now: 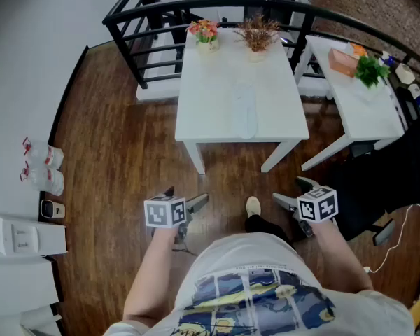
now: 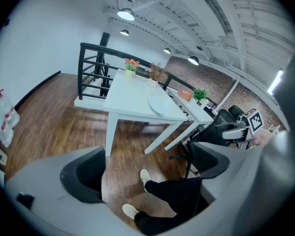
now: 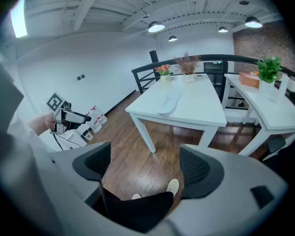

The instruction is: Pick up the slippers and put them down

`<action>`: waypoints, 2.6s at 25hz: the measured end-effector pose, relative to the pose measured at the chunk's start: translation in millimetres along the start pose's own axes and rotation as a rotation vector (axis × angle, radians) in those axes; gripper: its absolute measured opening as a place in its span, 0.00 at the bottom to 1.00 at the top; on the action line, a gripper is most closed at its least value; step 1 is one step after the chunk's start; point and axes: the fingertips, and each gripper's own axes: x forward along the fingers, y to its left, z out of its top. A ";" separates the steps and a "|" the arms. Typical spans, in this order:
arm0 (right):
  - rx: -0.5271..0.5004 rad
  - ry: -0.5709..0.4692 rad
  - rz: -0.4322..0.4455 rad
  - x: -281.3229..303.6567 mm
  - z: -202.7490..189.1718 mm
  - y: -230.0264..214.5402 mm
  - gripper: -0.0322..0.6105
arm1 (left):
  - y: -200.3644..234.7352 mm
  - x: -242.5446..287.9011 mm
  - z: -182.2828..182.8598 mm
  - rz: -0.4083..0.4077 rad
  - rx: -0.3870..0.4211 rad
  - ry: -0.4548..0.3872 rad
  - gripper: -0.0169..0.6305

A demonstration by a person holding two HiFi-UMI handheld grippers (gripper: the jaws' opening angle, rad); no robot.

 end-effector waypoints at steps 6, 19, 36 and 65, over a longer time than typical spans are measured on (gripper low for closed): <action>0.008 -0.027 0.001 5.4 52.8 -93.7 0.76 | -52.8 86.6 90.5 -0.027 0.065 0.006 0.88; 0.099 -0.022 -0.010 -18.1 72.5 -273.5 0.76 | -115.1 301.9 236.5 0.083 0.134 0.135 0.89; 0.312 -0.060 -0.032 -44.2 33.3 -349.7 0.76 | -58.5 432.0 246.7 0.362 0.075 0.339 0.90; 0.168 -0.038 0.140 -4.8 55.1 -288.4 0.76 | -67.7 309.6 246.0 0.303 0.120 0.176 0.70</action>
